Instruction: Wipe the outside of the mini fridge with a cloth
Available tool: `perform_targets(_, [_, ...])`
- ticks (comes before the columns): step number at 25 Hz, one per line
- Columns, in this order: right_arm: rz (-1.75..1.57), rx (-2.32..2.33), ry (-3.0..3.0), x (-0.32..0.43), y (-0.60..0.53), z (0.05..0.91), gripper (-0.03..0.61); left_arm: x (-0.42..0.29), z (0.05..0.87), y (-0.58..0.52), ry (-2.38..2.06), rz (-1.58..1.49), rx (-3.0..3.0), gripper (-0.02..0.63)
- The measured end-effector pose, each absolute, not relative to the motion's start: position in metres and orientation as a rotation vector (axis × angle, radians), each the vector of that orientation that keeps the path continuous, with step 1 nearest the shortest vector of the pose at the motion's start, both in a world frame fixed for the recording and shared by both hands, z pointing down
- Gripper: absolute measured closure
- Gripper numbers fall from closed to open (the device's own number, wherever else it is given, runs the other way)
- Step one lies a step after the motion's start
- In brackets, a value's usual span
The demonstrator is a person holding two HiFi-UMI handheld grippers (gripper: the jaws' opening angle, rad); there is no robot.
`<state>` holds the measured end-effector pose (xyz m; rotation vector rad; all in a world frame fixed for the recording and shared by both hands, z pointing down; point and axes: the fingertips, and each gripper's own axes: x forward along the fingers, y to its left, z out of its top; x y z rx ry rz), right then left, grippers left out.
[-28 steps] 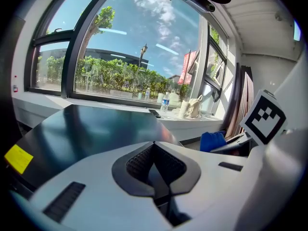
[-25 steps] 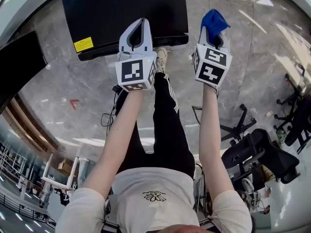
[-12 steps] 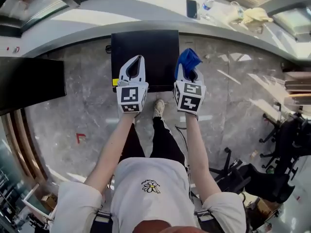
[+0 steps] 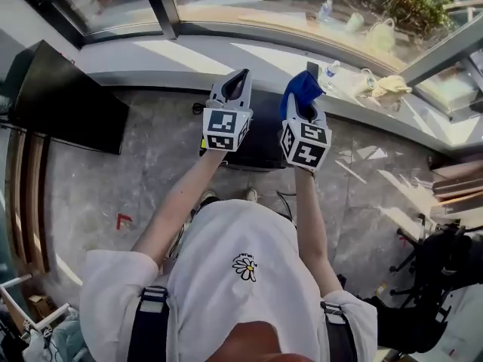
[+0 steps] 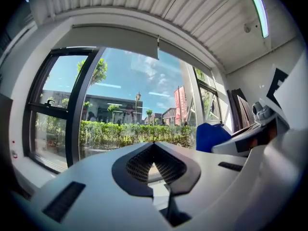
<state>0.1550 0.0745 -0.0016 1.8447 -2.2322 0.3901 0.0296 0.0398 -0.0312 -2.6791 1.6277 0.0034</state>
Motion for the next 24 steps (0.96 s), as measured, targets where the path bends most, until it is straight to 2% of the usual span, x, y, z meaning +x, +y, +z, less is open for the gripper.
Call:
perform_targets(5, [0.267, 1.778, -2.310, 0.129, 0.067, -0.021, 0.507, 0.019, -0.032, 0.037, 1.669, 0.025, -2.646, 0.609])
perform_targets(16, [0.202, 1.765, -2.318, 0.157, 0.089, -0.049, 0.508, 0.031, -0.036, 0.061, 1.653, -0.050, -2.627, 0.609])
perform_targets(24, [0.192, 1.735, -2.344, 0.155, 0.093, -0.030, 0.508, 0.026, -0.009, 0.069, 1.692, 0.001, -2.683, 0.609])
